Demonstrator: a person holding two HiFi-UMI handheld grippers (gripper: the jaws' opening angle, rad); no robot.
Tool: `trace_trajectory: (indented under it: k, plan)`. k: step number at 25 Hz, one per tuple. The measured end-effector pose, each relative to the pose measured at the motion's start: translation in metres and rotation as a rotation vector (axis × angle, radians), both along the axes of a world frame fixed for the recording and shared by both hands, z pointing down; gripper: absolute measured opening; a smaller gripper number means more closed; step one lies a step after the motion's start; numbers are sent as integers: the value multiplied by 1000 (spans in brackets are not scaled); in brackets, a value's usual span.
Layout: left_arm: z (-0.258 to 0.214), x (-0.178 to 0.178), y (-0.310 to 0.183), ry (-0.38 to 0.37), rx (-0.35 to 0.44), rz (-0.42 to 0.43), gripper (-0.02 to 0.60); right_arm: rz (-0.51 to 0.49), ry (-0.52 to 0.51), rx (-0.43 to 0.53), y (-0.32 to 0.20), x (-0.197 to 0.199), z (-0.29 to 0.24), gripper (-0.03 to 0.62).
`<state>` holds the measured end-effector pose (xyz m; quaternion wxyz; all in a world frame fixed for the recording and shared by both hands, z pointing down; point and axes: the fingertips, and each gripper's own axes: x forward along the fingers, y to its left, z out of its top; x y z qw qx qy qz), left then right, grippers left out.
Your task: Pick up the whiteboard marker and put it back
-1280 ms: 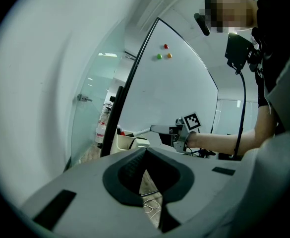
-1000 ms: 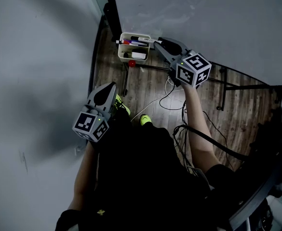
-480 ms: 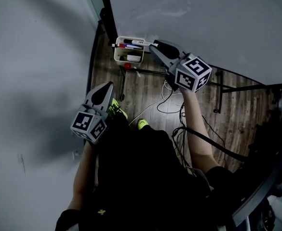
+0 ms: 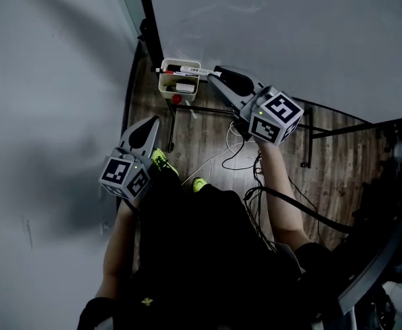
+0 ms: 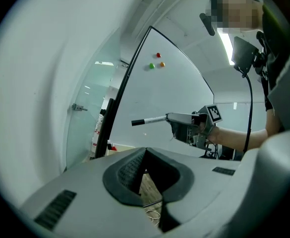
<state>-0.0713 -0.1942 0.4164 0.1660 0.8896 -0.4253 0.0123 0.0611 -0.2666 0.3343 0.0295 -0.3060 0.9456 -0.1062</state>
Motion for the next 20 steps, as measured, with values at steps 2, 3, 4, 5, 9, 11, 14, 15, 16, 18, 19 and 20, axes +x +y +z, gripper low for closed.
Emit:
trace_trajectory:
  k: [2,3,4,5,9,11,14,15,16,18,19,20]
  plan:
    - [-3,2,0,2,10,2,32,-3,-7,14,6,2,-7,72]
    - [-4,4,0,4,13,4,32,-6,-12,19,9,2,-10,72]
    - [-4,6,0,8,13,5,32,-10,-16,25,12,2,-13,72]
    - [-4,7,1,12,12,7,32,-14,-18,32,15,3,-17,72]
    - [-6,12,1,15,19,8,32,-29,-10,59,28,4,-27,72]
    - [-8,14,1,9,30,8,31,-33,-6,66,31,4,-29,72]
    - [-9,17,1,-1,43,10,31,-35,-6,72,36,7,-32,72]
    - [-9,18,1,0,44,13,31,-34,-7,73,37,8,-33,72]
    - [-10,19,2,6,43,16,31,-34,-7,75,38,9,-35,72]
    - [-10,21,2,18,43,22,31,-32,-7,79,41,11,-37,72]
    - [-11,22,2,22,45,24,31,-32,-7,81,42,12,-38,72]
    - [-12,23,2,27,46,25,31,-31,-7,83,43,13,-39,72]
